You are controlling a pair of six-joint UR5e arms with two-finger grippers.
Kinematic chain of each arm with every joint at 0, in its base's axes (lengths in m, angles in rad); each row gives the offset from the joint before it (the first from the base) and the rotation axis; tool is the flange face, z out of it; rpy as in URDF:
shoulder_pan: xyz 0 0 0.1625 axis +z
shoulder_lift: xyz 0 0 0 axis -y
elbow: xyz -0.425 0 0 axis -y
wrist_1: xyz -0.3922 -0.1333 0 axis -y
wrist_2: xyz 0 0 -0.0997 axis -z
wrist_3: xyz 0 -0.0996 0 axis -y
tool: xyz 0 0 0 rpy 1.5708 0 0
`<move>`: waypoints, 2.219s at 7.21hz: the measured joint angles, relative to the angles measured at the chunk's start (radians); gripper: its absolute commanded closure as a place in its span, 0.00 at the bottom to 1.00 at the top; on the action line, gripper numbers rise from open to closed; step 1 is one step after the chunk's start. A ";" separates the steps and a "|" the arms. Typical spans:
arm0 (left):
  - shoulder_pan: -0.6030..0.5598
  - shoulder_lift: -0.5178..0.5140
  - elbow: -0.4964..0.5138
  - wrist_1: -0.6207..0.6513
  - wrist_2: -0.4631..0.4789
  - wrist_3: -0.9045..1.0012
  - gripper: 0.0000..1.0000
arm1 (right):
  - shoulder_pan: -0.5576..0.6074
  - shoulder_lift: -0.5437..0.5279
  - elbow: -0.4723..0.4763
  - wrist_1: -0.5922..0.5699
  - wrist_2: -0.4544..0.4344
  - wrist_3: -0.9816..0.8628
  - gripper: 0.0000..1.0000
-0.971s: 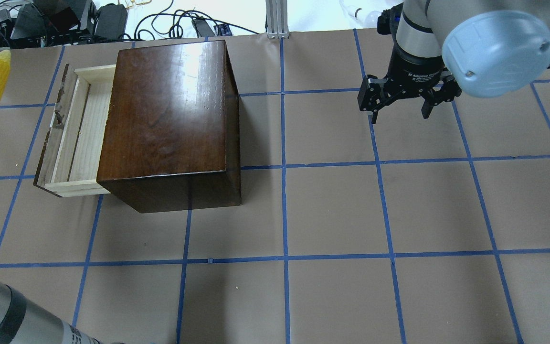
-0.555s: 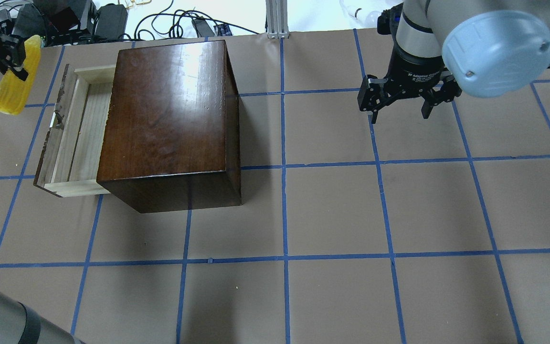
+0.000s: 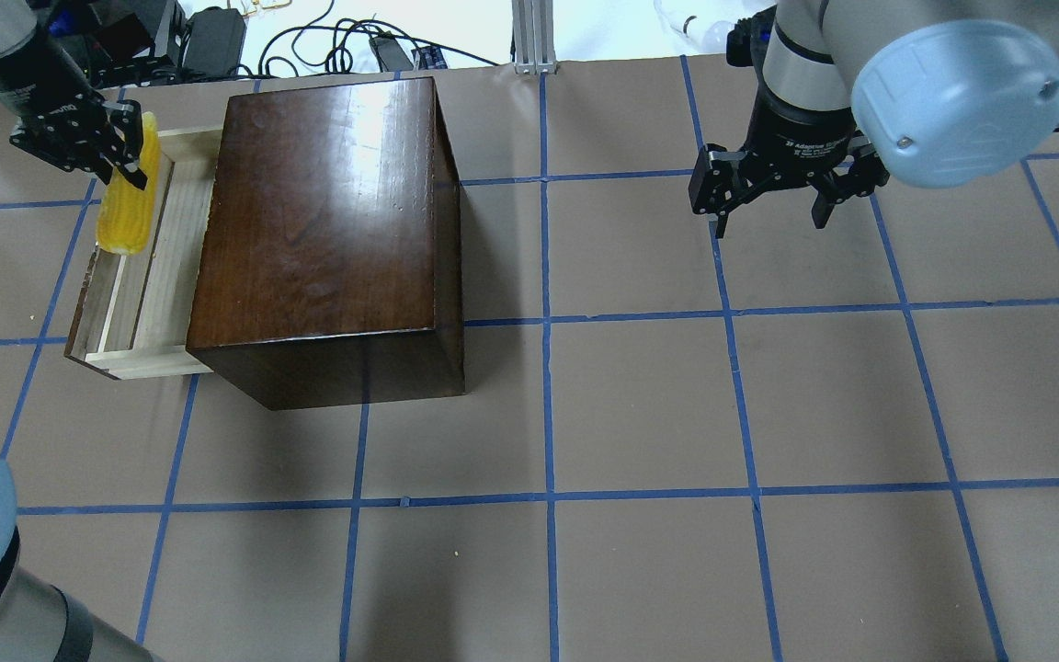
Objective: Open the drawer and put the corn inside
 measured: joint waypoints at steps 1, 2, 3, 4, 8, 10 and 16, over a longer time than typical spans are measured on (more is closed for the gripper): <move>0.001 -0.011 -0.012 0.002 -0.022 -0.010 1.00 | 0.000 0.000 0.000 0.000 0.000 0.000 0.00; 0.001 -0.022 -0.019 0.003 -0.032 -0.013 1.00 | 0.000 0.000 0.000 -0.001 0.000 0.000 0.00; 0.001 -0.033 -0.021 0.007 -0.036 -0.009 1.00 | 0.000 0.000 0.000 -0.001 -0.001 0.000 0.00; 0.001 -0.046 -0.022 0.014 -0.037 -0.002 0.99 | 0.000 0.000 0.000 0.000 -0.001 0.000 0.00; 0.000 -0.095 -0.023 0.076 -0.071 0.008 0.00 | 0.000 0.000 0.000 0.000 -0.002 0.000 0.00; 0.000 -0.094 -0.023 0.079 -0.071 0.006 0.00 | 0.000 0.000 0.000 -0.001 -0.002 0.000 0.00; -0.028 -0.004 0.028 0.051 0.015 -0.001 0.00 | 0.000 0.000 0.000 0.000 -0.002 0.000 0.00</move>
